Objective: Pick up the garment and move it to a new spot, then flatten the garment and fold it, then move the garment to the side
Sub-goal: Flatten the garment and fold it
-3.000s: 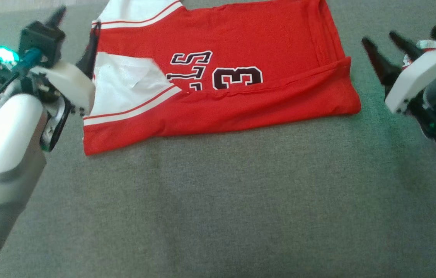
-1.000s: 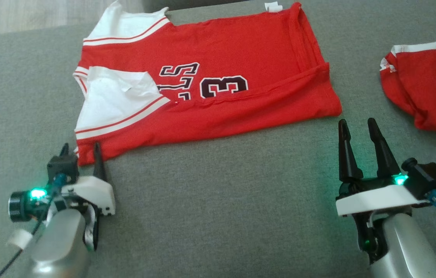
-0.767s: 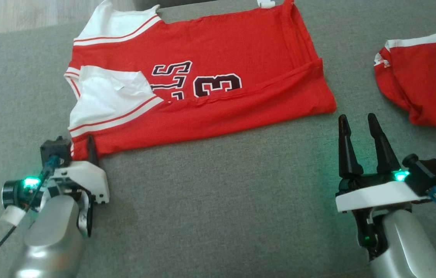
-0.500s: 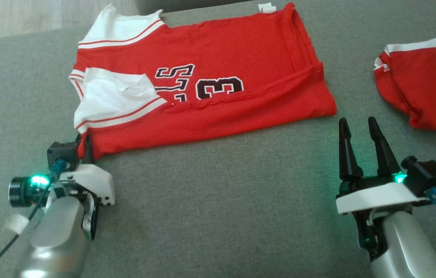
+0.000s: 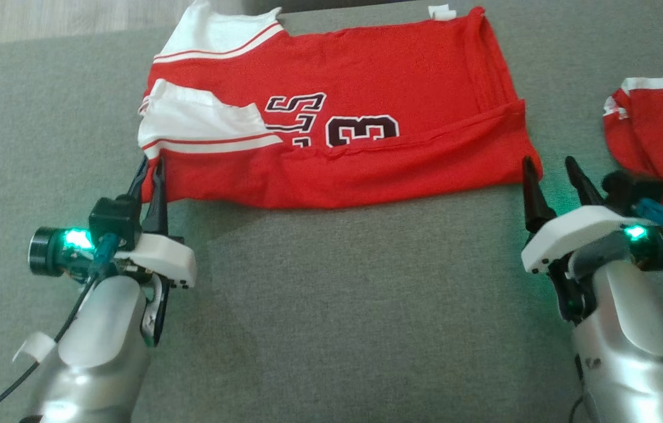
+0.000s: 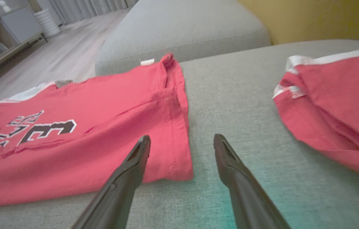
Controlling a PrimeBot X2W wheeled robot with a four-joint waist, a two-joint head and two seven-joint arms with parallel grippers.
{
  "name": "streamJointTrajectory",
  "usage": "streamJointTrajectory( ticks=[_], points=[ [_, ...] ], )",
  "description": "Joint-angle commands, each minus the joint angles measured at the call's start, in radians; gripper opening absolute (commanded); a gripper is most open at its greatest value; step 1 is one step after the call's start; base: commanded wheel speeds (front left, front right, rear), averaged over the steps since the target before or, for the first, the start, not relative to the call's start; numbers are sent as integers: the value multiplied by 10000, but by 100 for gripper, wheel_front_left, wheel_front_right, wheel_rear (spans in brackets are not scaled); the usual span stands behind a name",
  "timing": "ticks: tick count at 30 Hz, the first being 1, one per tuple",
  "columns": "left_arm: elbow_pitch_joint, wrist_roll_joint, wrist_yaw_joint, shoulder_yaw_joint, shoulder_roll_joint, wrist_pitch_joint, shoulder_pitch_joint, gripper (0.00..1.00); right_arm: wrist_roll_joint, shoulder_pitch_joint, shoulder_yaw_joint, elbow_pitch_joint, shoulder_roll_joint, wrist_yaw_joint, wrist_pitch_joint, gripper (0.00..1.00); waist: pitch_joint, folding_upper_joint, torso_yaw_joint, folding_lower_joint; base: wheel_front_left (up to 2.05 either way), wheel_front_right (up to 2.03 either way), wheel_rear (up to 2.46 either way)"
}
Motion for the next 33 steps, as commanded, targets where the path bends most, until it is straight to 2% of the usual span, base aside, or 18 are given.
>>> streamJointTrajectory(
  ticks=[1,10,11,12,13,14,22,28,33],
  points=[
    [-342,78,-5,233,261,-113,-408,0,-153,-460,218,-19,-3,-7,94,100,110,0,97,-1,0,0,0],
    [-651,235,-15,67,132,-123,-462,0,-1179,-1545,187,2208,-3,-7,933,100,362,0,393,-1,0,0,0],
    [-642,247,-7,59,138,-123,-449,0,-1290,-1619,200,2380,-3,-7,1006,63,356,0,405,-1,0,0,0],
    [-621,258,-3,45,143,-124,-436,0,-1419,-1682,230,2519,-3,-7,1046,6,342,0,417,-1,0,0,0],
    [-621,258,-3,45,143,-124,-436,0,-1419,-1682,230,2519,-3,-7,1046,6,342,0,417,-1,0,0,0],
    [-574,267,-1,27,148,-124,-420,0,-1504,-1729,260,2629,-3,-7,1039,0,312,0,426,-1,0,0,0],
    [118,284,-105,-198,315,84,-155,0,-2219,-1584,-185,2658,-3,-7,173,0,-292,0,305,-1,0,0,0],
    [448,213,-229,-352,487,308,336,0,-1934,-945,-482,2360,-3,-7,-108,0,-1033,0,143,-1,0,0,0],
    [421,184,-453,-619,605,727,869,0,-1730,-189,-486,1806,-3,-7,141,0,-1638,0,36,-1,0,0,0]
  ],
)
